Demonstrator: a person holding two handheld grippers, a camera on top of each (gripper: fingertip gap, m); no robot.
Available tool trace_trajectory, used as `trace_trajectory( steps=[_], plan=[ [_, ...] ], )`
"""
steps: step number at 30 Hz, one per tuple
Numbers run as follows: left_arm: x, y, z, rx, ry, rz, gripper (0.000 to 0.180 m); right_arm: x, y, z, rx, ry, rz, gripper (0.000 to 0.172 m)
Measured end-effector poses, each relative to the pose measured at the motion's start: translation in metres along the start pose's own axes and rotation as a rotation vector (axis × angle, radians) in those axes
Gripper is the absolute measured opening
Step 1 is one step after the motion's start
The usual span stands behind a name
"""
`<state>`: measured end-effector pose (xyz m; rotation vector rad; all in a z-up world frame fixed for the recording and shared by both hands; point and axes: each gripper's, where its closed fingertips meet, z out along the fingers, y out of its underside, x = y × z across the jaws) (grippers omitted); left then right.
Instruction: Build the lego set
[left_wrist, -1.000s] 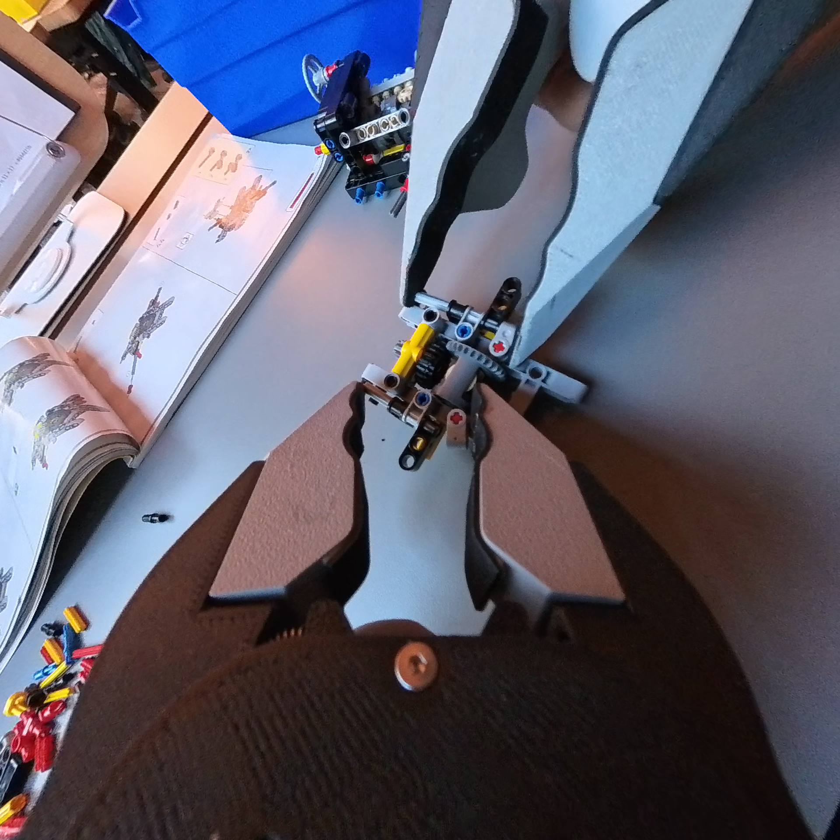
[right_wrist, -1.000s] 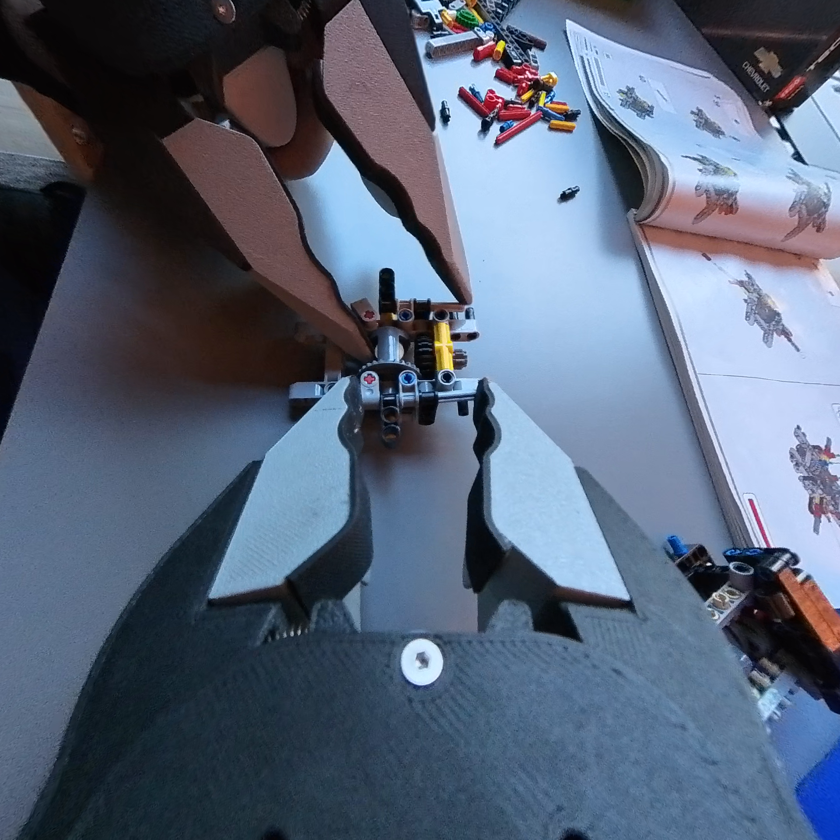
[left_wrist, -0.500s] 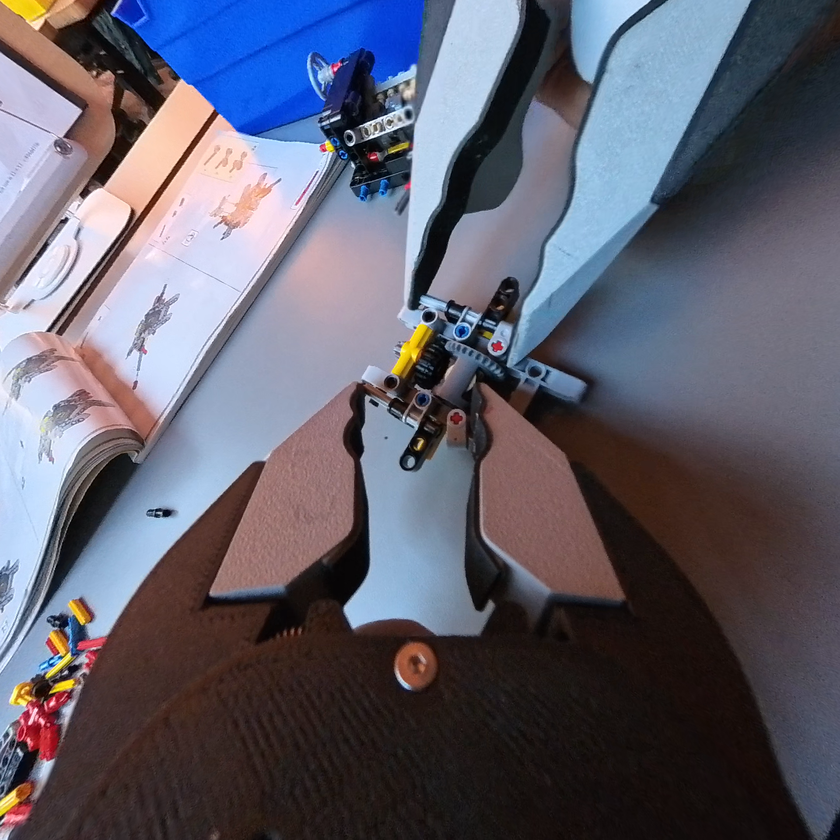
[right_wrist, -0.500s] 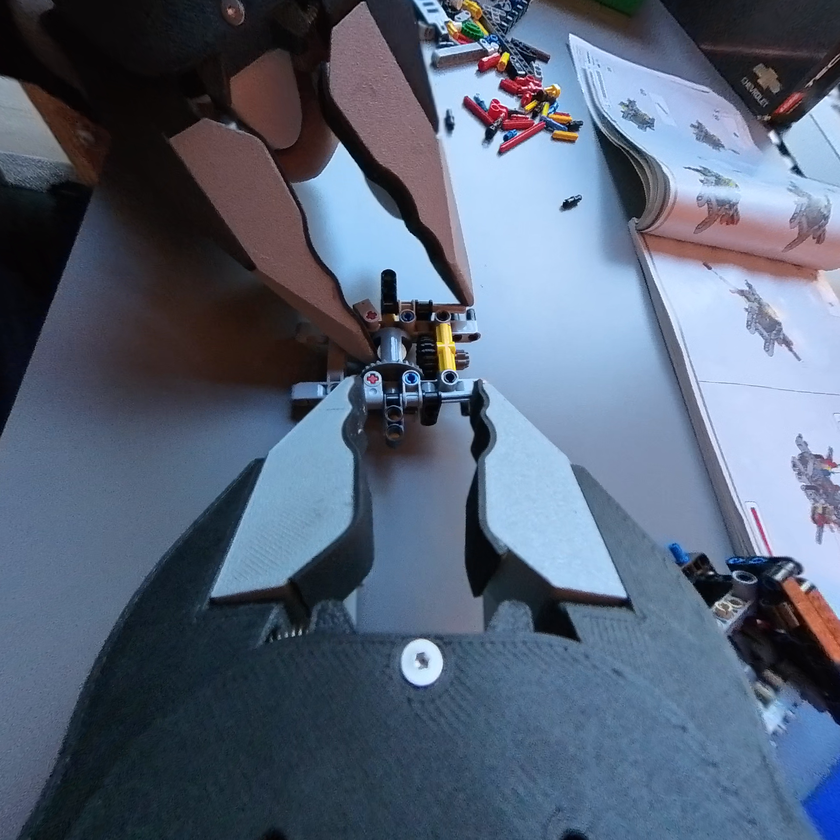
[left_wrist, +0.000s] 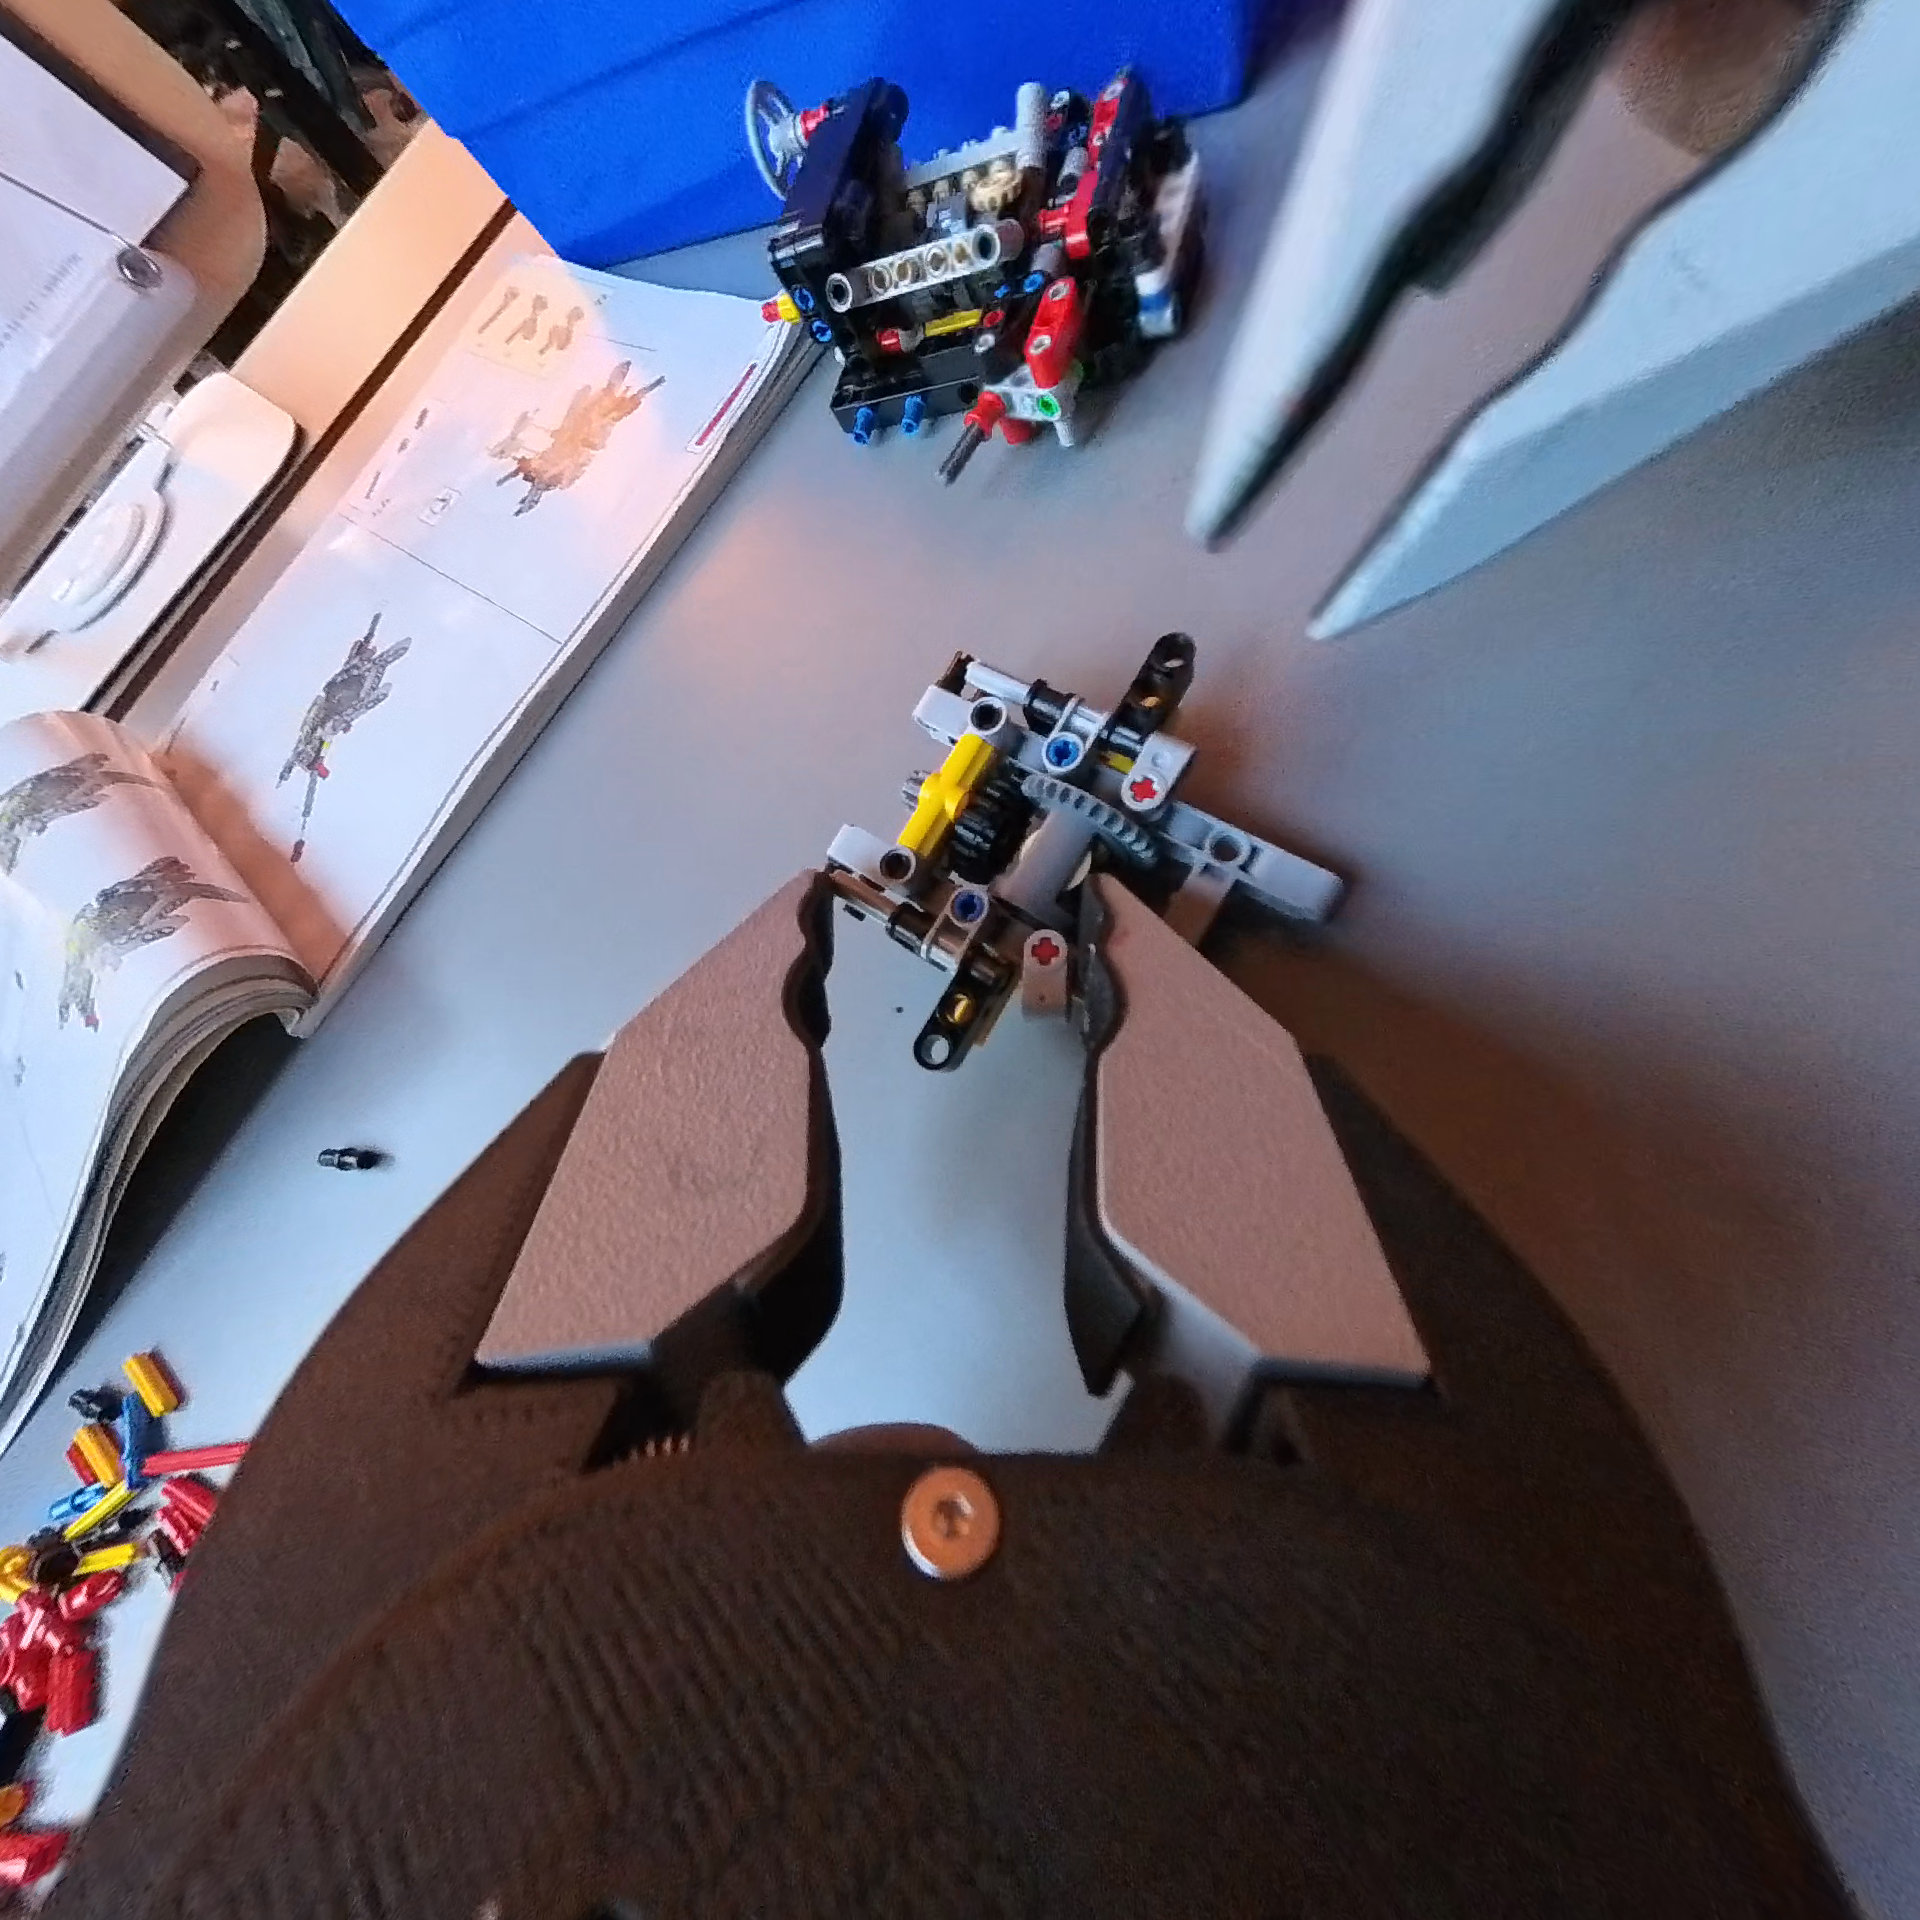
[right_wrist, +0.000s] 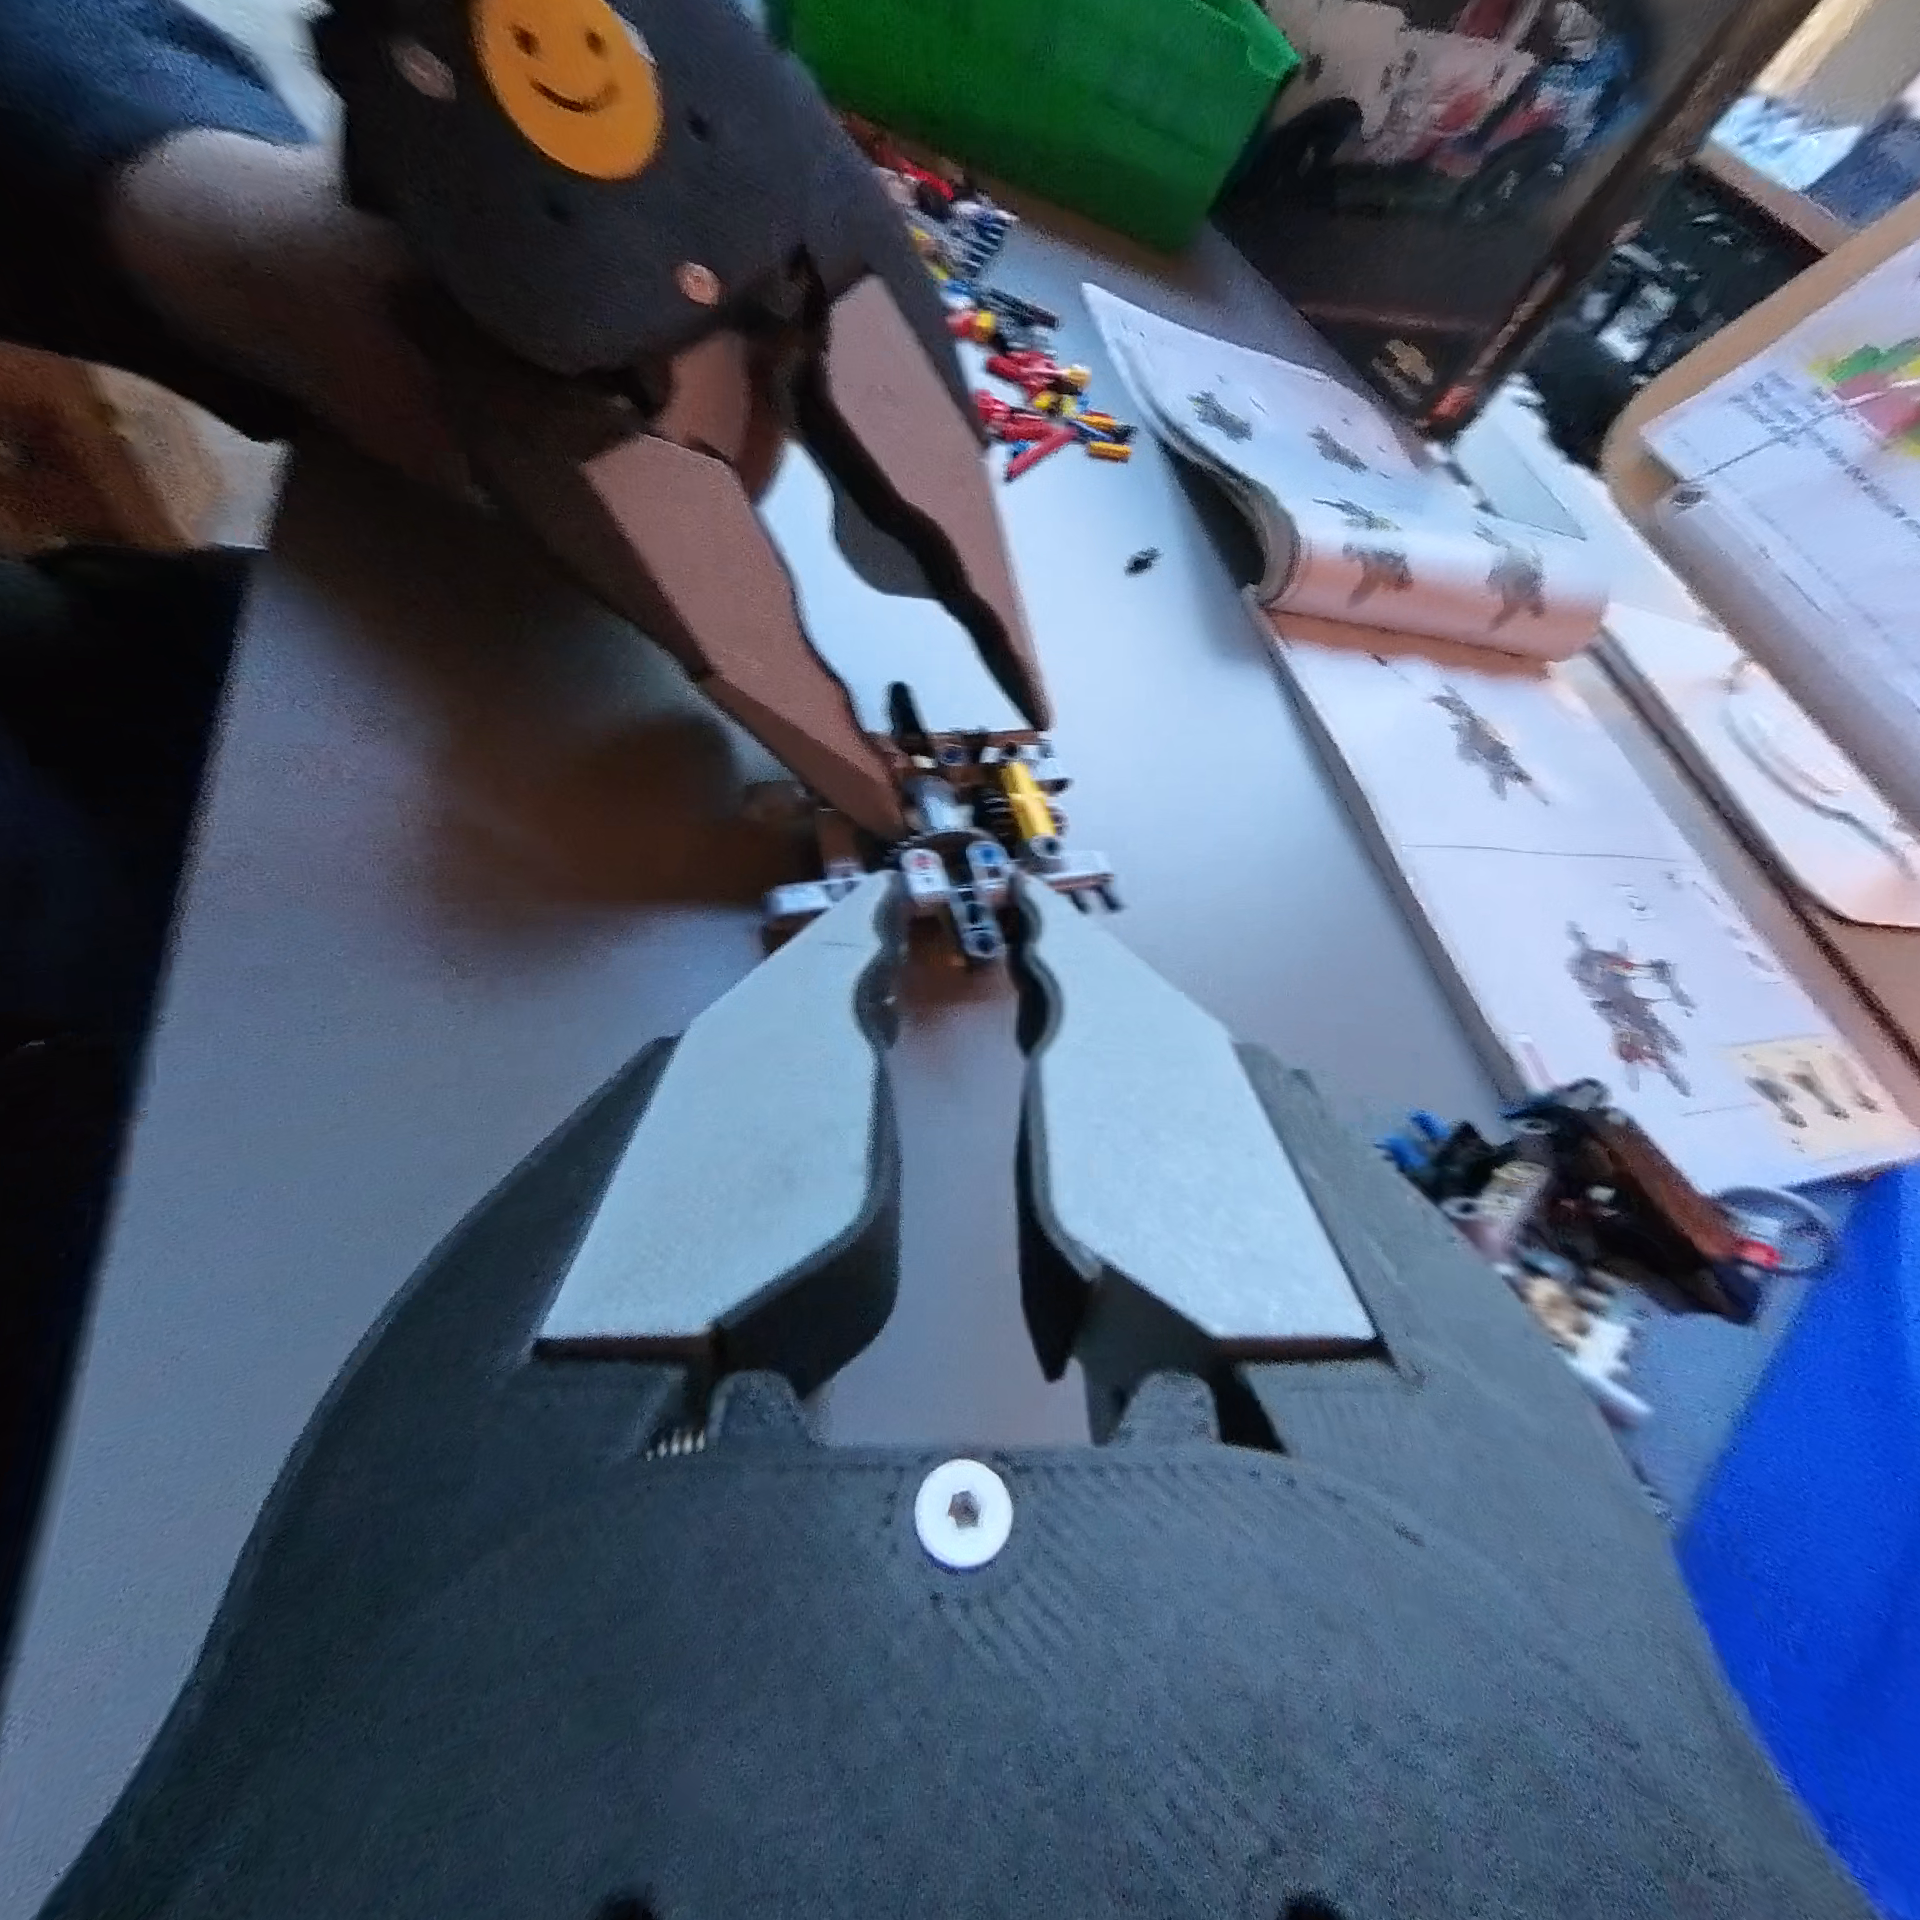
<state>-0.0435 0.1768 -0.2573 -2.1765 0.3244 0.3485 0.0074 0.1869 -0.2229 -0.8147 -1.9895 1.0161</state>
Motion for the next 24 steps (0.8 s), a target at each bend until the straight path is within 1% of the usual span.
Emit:
trace_trajectory(
  steps=[1, 2, 3, 4, 5, 8, 9, 13, 14, 15, 18, 21, 24],
  plan=[
    [0.0, 0.0, 0.0, -0.001, -0.004, 0.0, 0.046, -0.009, -0.001, -0.001, 0.001, -0.035, 0.017, 0.012],
    [-0.001, 0.0, 0.0, -0.002, -0.006, 0.001, 0.046, -0.015, -0.001, 0.0, -0.01, -0.051, 0.036, 0.017],
    [0.0, 0.0, 0.0, -0.003, -0.007, 0.0, 0.046, -0.02, 0.001, 0.002, -0.032, -0.056, 0.05, 0.028],
    [0.0, 0.0, 0.0, -0.003, -0.008, -0.001, 0.046, -0.023, 0.004, 0.005, -0.06, -0.054, 0.059, 0.035],
    [0.0, 0.0, 0.0, -0.004, -0.009, -0.001, 0.046, -0.024, 0.007, 0.008, -0.086, -0.039, 0.06, 0.032],
    [0.0, 0.0, -0.001, -0.006, -0.017, 0.001, 0.046, -0.023, 0.014, 0.014, -0.147, 0.003, 0.019, 0.007],
    [0.0, 0.0, -0.001, -0.007, -0.02, 0.001, 0.046, -0.022, 0.014, 0.016, -0.153, 0.019, 0.006, 0.004],
    [0.0, 0.001, -0.003, -0.009, -0.036, 0.007, 0.046, -0.011, 0.016, 0.021, -0.179, 0.107, -0.006, 0.012],
    [0.0, 0.001, -0.003, -0.01, -0.038, 0.006, 0.046, -0.012, 0.015, 0.023, -0.179, 0.105, -0.012, 0.011],
    [0.0, 0.001, -0.003, -0.011, -0.04, 0.005, 0.046, -0.013, 0.015, 0.024, -0.185, 0.102, -0.02, 0.005],
    [0.0, 0.002, -0.003, -0.015, -0.043, -0.005, 0.046, -0.009, 0.018, 0.026, -0.205, 0.139, -0.042, 0.001],
    [-0.001, 0.003, -0.003, -0.019, -0.043, -0.018, 0.046, -0.007, 0.019, 0.027, -0.218, 0.161, -0.067, 0.001],
    [-0.001, 0.003, -0.003, -0.02, -0.042, -0.023, 0.046, -0.01, 0.026, 0.031, -0.273, 0.185, -0.147, 0.006]
  ],
)
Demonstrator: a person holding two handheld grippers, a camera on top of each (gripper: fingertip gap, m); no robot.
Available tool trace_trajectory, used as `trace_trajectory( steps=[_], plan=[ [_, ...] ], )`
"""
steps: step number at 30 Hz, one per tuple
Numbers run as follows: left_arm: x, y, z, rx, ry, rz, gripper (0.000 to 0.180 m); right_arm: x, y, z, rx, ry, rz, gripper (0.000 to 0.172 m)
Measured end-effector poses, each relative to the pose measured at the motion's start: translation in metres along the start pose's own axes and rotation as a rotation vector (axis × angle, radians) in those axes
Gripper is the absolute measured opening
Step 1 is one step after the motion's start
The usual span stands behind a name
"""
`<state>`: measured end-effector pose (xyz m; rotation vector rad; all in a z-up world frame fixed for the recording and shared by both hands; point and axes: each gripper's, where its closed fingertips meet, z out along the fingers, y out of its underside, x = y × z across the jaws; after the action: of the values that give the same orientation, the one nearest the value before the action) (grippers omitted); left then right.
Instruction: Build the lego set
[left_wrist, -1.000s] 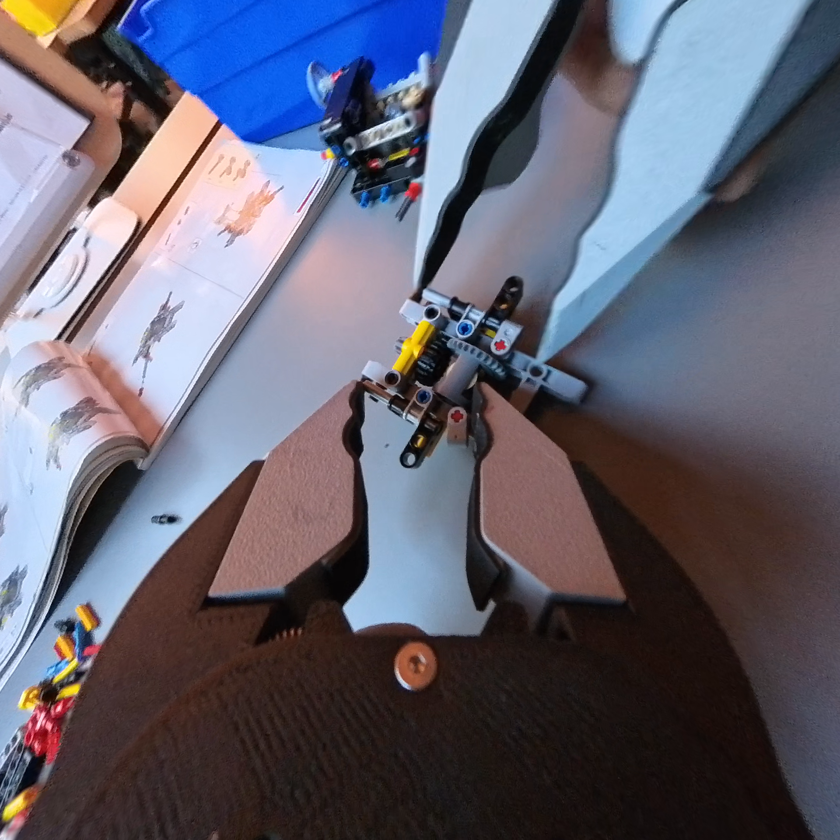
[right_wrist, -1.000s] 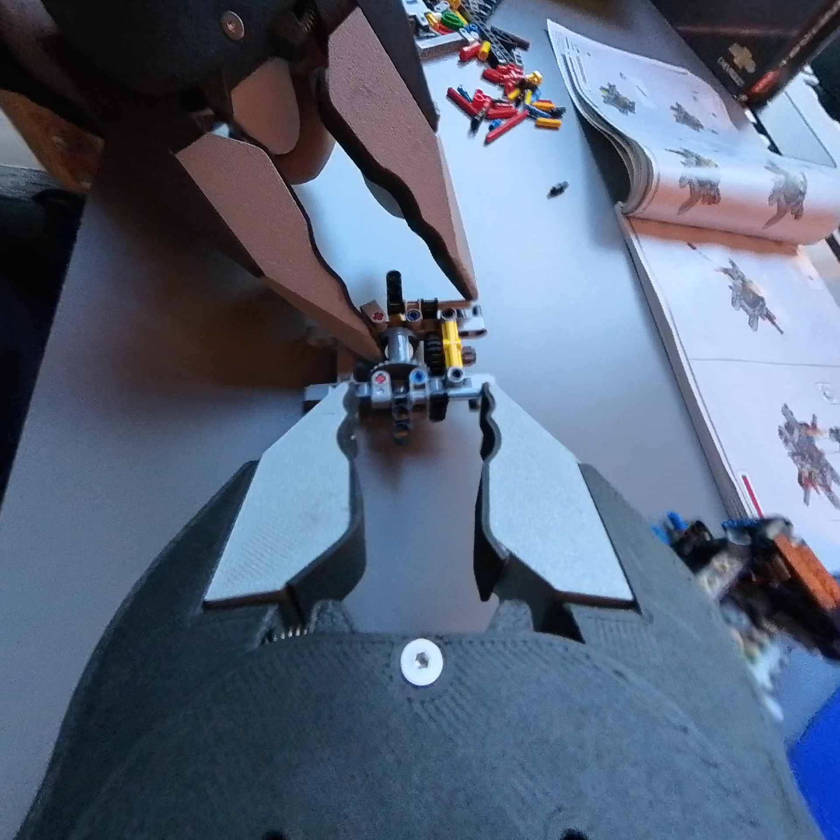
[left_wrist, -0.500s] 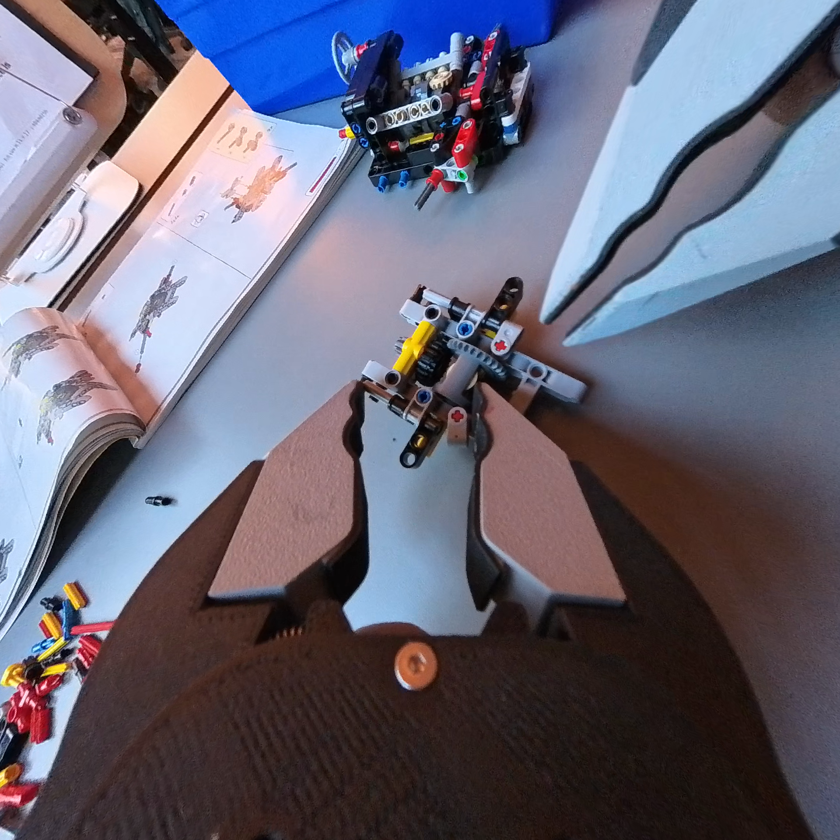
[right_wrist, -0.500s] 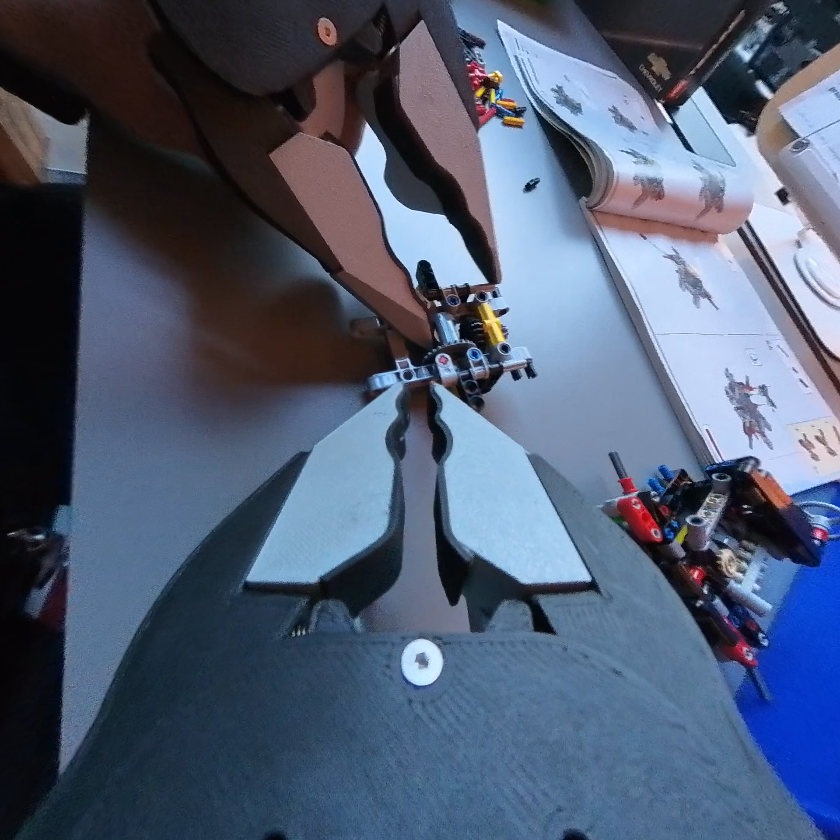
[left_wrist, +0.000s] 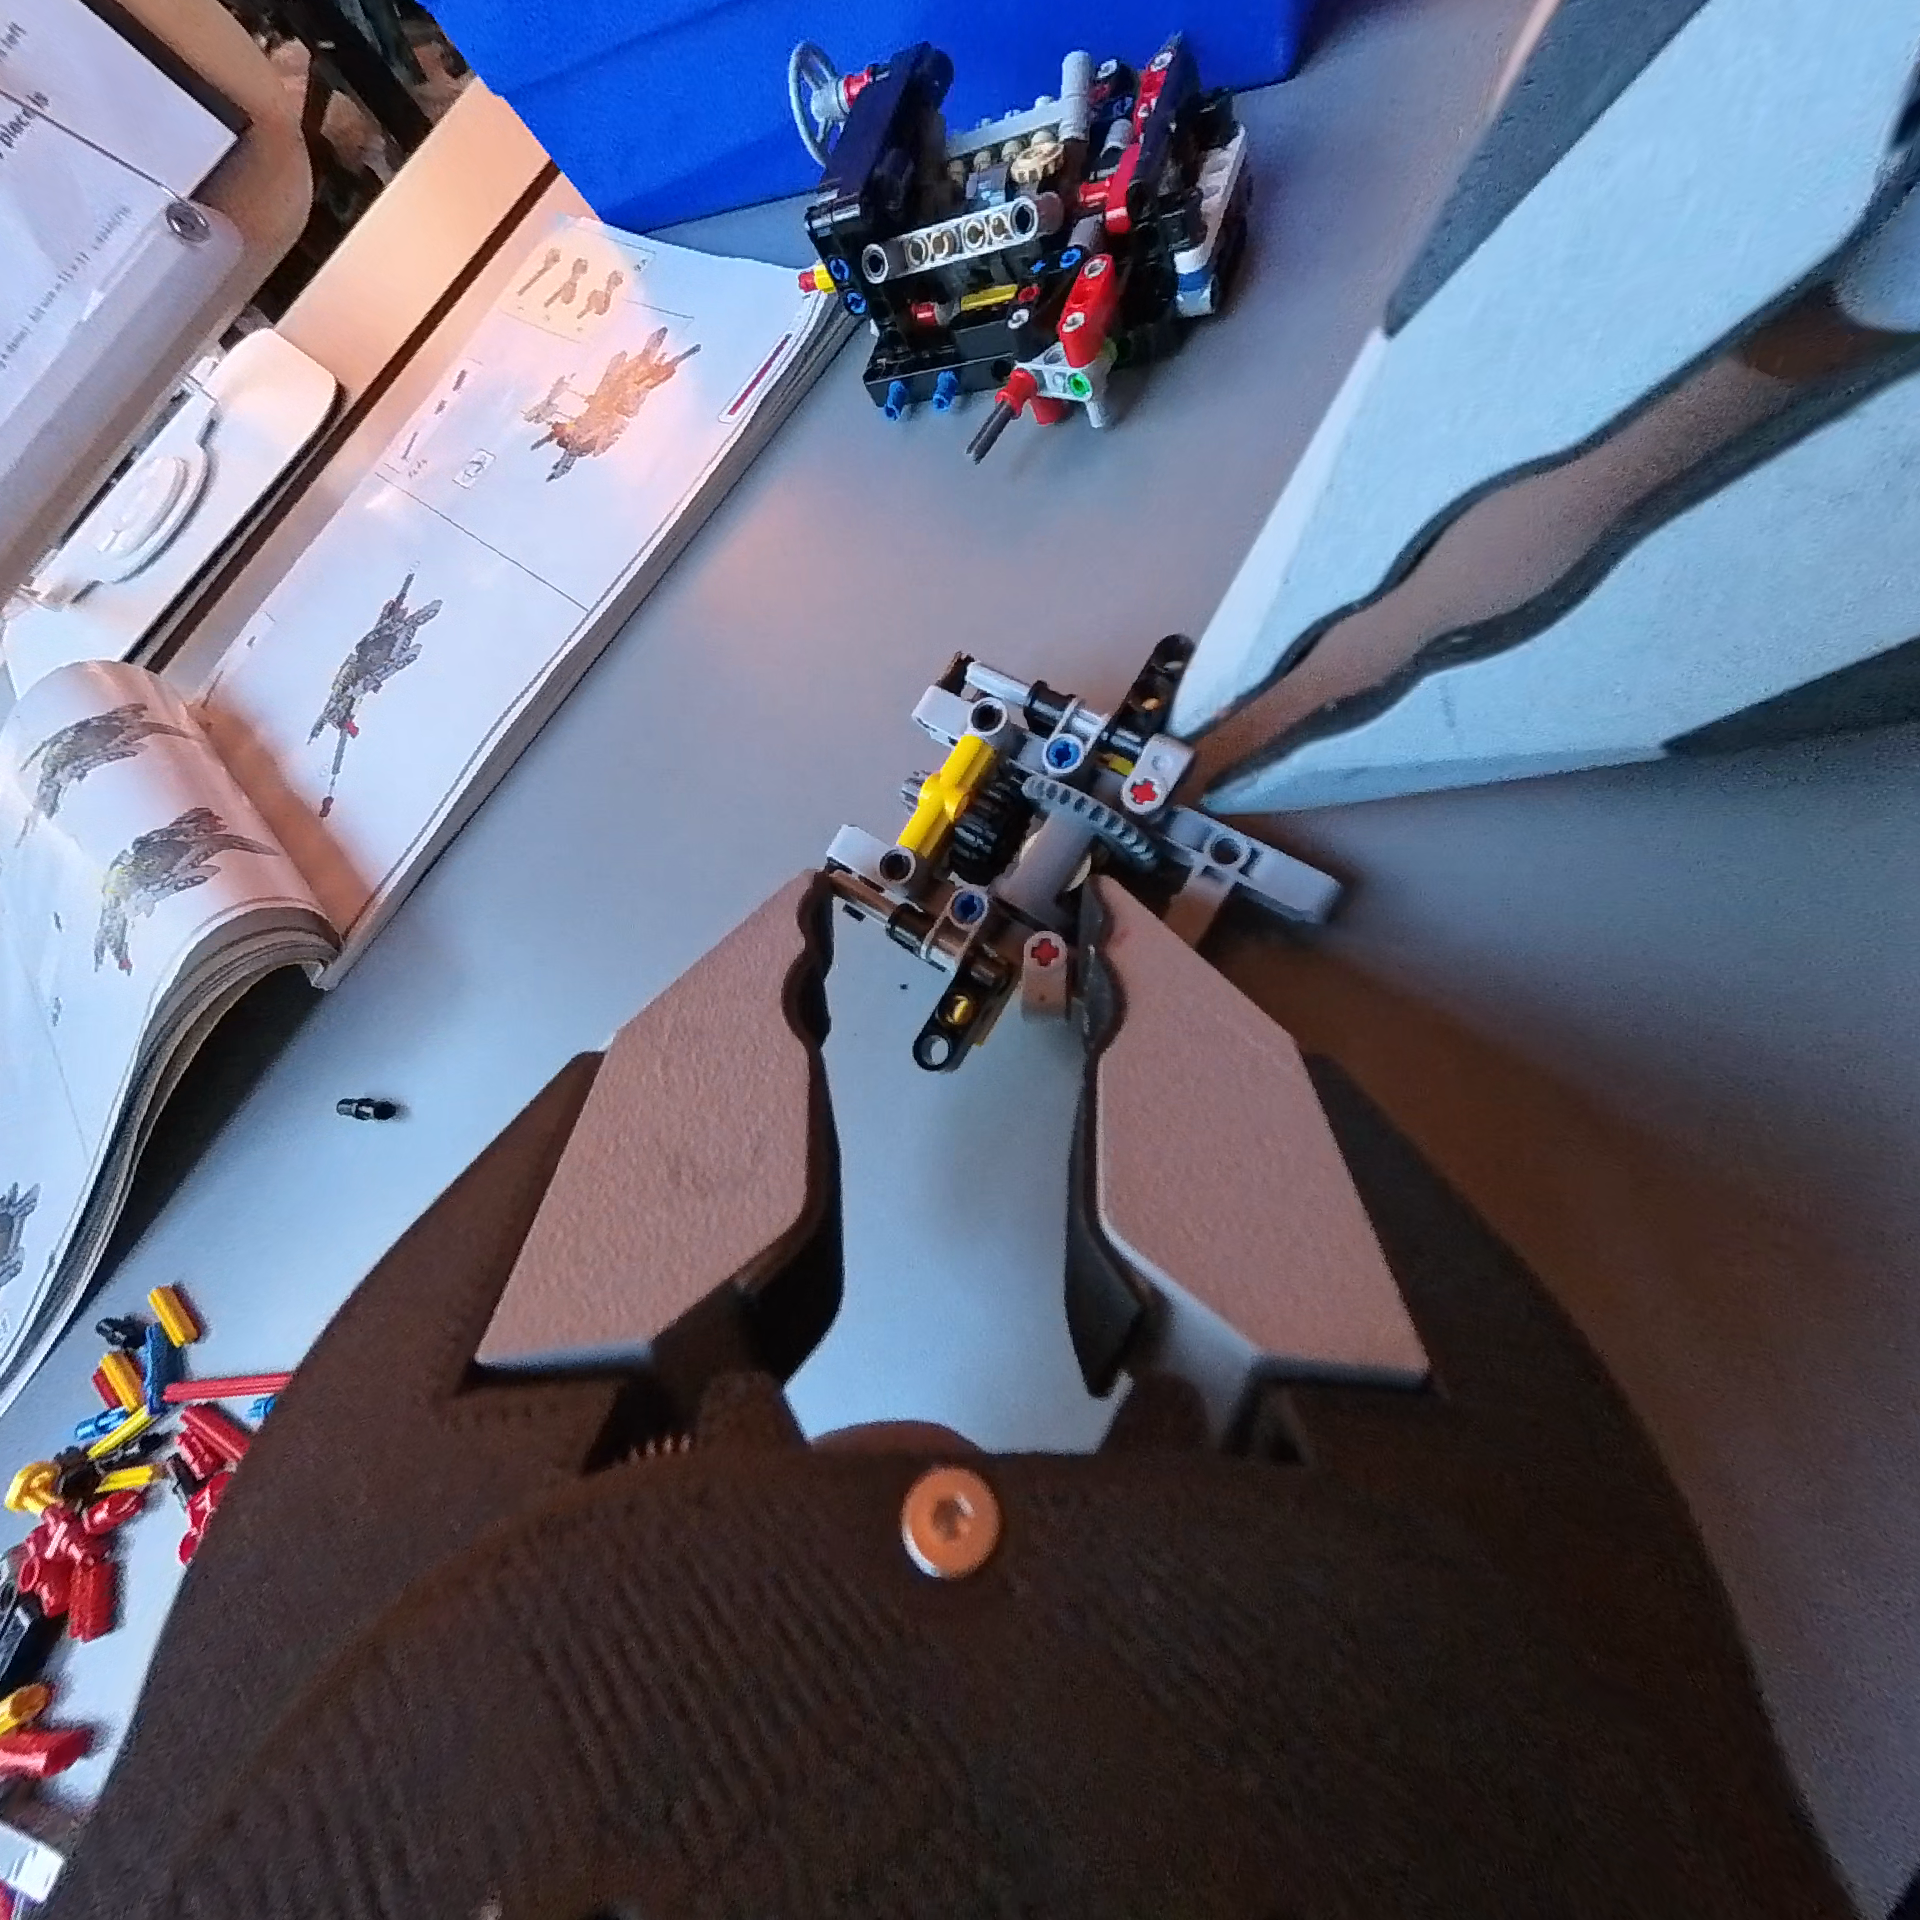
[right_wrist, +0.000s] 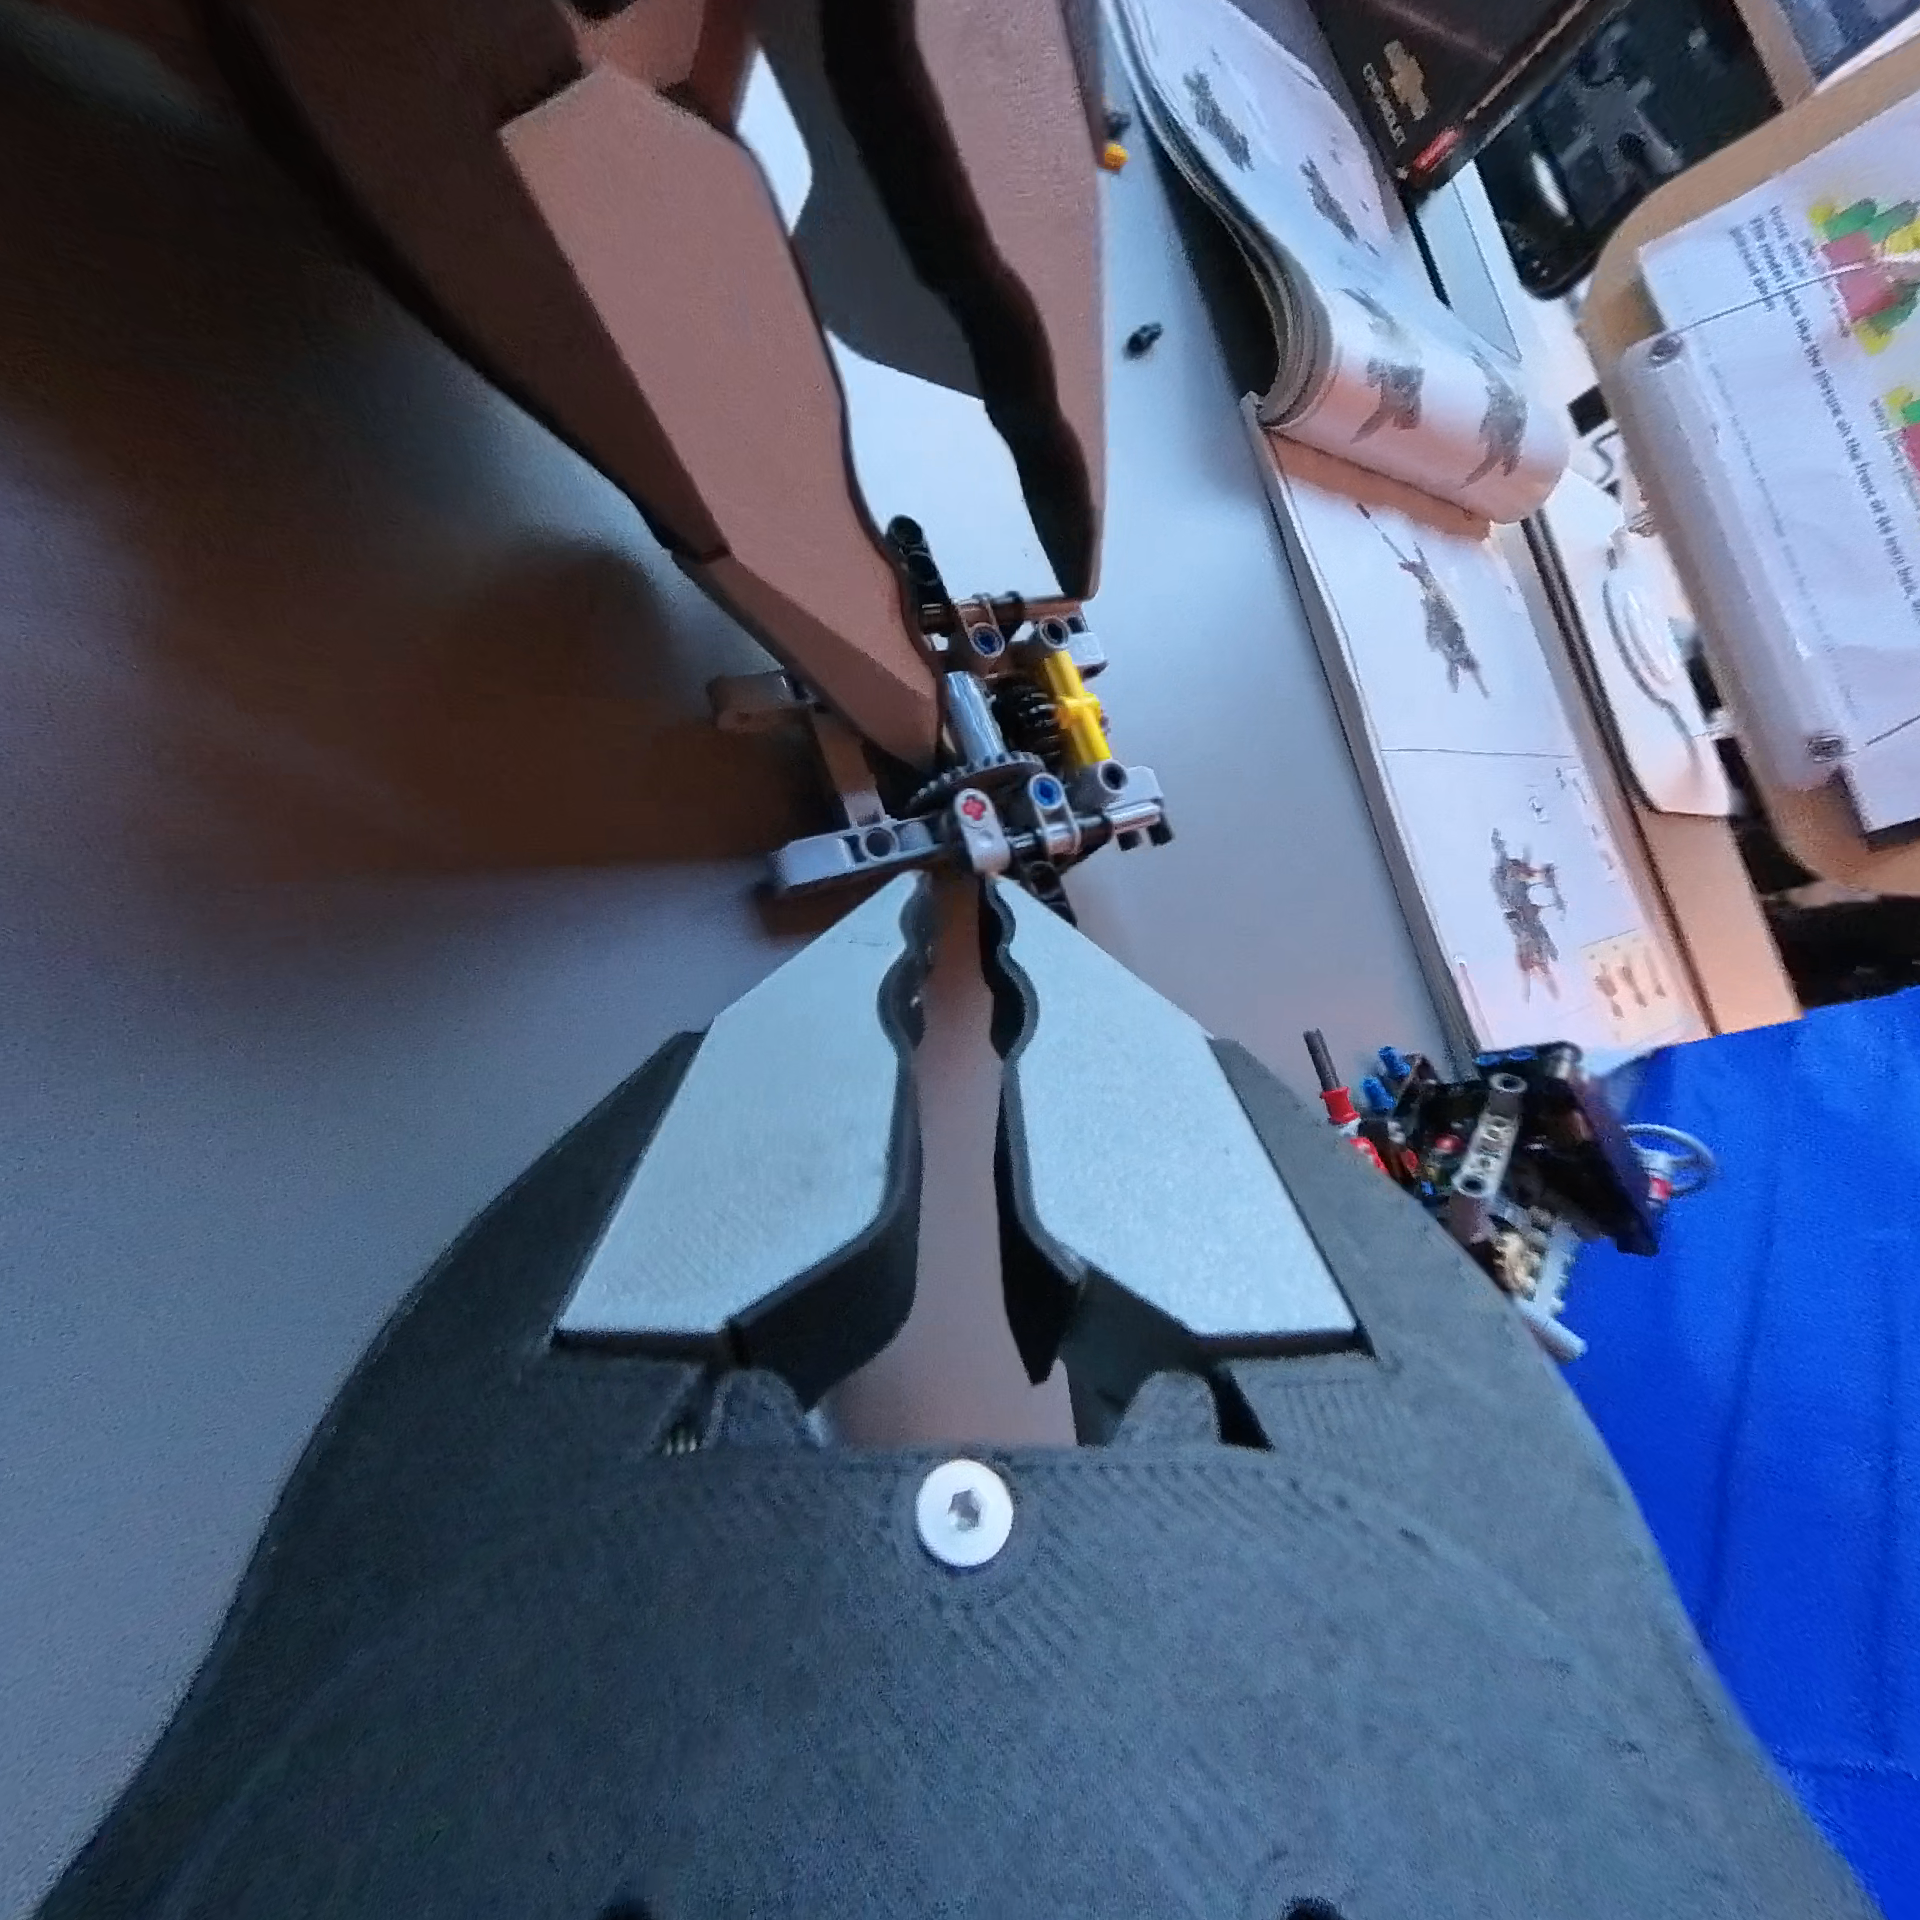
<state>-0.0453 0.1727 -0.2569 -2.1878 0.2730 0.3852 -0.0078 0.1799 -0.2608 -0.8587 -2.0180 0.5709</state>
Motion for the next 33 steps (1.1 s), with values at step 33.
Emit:
trace_trajectory(
  steps=[33],
  plan=[
    [-0.002, 0.002, 0.001, -0.011, 0.041, -0.067, 0.045, 0.005, -0.009, -0.004, 0.067, 0.035, -0.009, 0.0]
  ],
)
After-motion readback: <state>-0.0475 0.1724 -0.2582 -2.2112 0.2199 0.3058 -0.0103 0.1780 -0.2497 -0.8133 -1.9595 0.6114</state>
